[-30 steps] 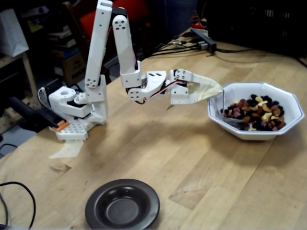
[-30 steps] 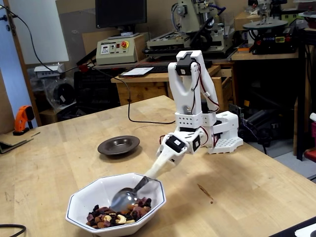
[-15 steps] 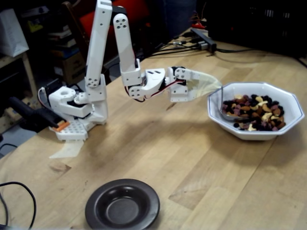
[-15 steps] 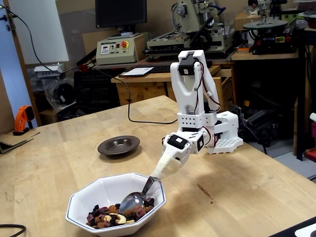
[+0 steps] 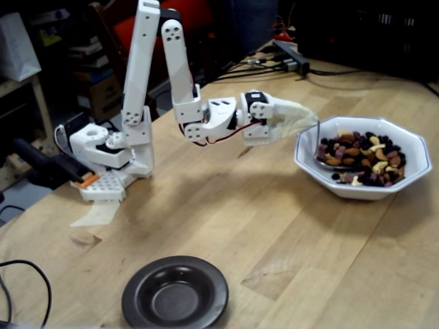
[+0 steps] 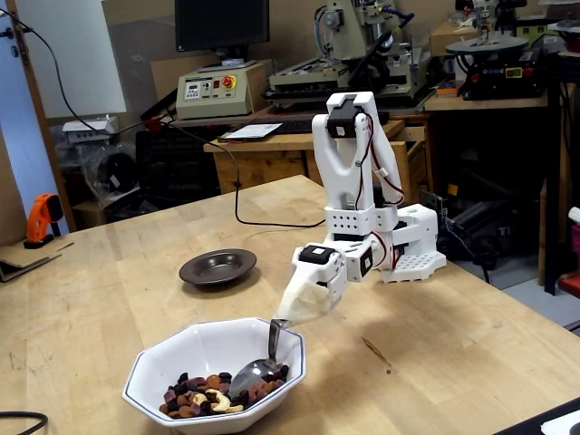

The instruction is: Use spoon to transfer food from the white bowl to brown plate

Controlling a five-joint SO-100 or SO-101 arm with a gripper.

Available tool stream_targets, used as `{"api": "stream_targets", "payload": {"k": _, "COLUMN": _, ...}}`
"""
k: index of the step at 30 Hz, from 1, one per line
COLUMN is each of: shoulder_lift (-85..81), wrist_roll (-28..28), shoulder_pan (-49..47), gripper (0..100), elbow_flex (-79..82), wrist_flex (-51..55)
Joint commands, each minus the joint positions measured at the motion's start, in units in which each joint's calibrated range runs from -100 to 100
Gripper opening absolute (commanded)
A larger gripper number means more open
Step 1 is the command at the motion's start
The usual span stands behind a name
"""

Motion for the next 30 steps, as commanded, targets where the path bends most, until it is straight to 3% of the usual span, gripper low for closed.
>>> {"api": "stream_targets", "payload": {"k": 1, "shoulder_lift": -1.4, "wrist_roll": -1.5, "shoulder_pan": 3.3, "gripper": 4, "elbow_flex": -2.6, "wrist_flex": -0.7}}
{"api": "stream_targets", "payload": {"k": 10, "shoulder_lift": -1.3, "wrist_roll": -4.0, "shoulder_pan": 10.3, "gripper": 4, "elbow_flex": -12.5, "wrist_flex": -0.7}}
{"api": "stream_targets", "payload": {"k": 26, "shoulder_lift": -1.3, "wrist_roll": -4.6, "shoulder_pan": 10.9, "gripper": 4, "elbow_flex": -13.8, "wrist_flex": -0.7}}
{"api": "stream_targets", "payload": {"k": 30, "shoulder_lift": -1.4, "wrist_roll": -7.0, "shoulder_pan": 10.9, "gripper": 4, "elbow_flex": -13.8, "wrist_flex": -0.7}}
